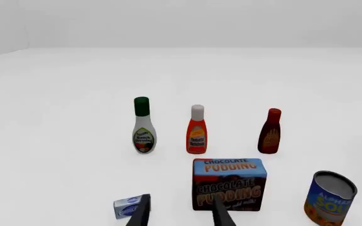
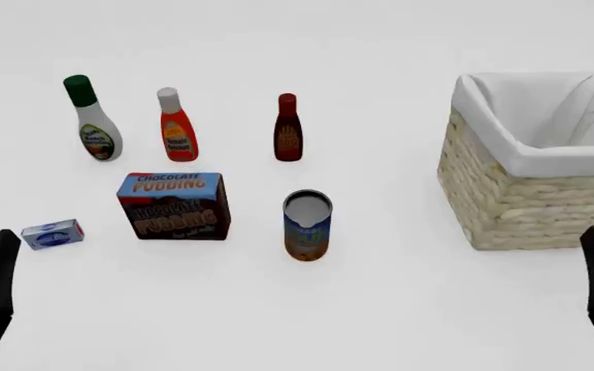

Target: Pick the bbq sauce and place it in the basket.

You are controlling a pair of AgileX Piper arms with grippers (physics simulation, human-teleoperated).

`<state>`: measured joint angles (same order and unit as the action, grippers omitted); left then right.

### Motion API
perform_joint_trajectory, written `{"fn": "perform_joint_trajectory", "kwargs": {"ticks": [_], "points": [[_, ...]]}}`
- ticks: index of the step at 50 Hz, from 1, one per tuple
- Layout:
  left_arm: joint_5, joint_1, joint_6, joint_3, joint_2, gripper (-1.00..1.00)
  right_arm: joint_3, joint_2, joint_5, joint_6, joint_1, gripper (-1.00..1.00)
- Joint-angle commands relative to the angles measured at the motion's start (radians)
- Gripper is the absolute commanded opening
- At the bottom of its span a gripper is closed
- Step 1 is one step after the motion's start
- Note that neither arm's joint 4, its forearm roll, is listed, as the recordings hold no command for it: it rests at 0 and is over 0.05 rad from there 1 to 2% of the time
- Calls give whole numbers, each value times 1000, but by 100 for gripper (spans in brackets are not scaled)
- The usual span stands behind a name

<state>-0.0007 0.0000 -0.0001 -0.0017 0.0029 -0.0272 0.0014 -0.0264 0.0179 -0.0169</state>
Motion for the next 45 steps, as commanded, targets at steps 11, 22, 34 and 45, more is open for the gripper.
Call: {"fn": "perform_joint_trajectory", "kwargs": {"ticks": [11,22,34,45], "points": [[-1,0,0,-3,5,100,23,2,17,-21,21,100],[-1,0,0,-3,5,100,21,0,7,-11,30,100],[-1,0,0,-3,5,100,-70,136,37,-14,48,100],[-1,0,0,-3,5,100,-205,286,50,30,81,100]]}}
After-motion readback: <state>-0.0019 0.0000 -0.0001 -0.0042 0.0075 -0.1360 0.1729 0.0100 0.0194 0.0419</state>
